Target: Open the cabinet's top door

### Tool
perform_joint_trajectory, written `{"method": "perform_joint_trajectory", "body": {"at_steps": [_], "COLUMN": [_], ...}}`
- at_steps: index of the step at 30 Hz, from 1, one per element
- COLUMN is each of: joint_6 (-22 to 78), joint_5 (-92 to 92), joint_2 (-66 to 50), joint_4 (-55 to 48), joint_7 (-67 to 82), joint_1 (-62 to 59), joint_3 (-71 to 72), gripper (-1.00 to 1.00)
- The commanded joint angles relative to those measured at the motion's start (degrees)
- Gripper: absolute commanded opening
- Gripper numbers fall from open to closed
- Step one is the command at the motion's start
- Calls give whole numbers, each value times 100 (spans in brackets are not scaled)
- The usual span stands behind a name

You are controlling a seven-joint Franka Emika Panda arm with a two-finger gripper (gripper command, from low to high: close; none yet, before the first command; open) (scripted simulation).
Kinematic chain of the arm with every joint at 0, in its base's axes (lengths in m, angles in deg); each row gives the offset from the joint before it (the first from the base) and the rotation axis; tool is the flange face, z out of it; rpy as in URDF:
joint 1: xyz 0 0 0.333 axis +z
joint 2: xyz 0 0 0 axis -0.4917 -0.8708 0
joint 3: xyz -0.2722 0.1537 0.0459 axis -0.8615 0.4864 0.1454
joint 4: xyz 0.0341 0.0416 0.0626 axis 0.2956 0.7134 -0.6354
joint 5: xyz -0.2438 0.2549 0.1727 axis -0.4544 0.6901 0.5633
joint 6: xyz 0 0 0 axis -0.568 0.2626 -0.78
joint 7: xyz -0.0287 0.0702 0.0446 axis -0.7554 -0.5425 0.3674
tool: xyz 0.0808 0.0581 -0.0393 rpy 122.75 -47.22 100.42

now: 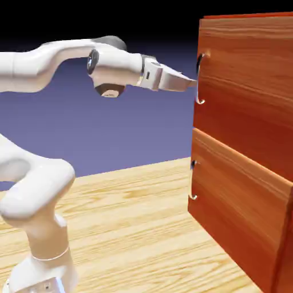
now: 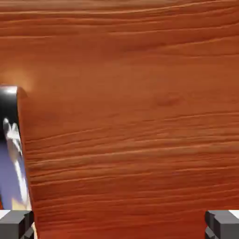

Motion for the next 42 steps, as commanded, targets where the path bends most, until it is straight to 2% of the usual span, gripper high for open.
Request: {"method": "perform_joint_trajectory", "body": {"at_steps": [1,14,21,22,34,42], "joint_6": [22,303,531,531,2435,3707], "joint_5": [250,3489,3971,3971,3052,1682], "joint_2": [64,895,736,736,1263,1780], "joint_4": [-47,-656,-1404,-1404,798,1801], "joint_7": [147,2054,2234,2234,2723,2755], "joint_1": [-107,-1491,-2554,-2554,-442,369], "joint_3": [110,1538,2082,2082,23,-1638], "gripper": [0,0,0,-100,-100,-100]}}
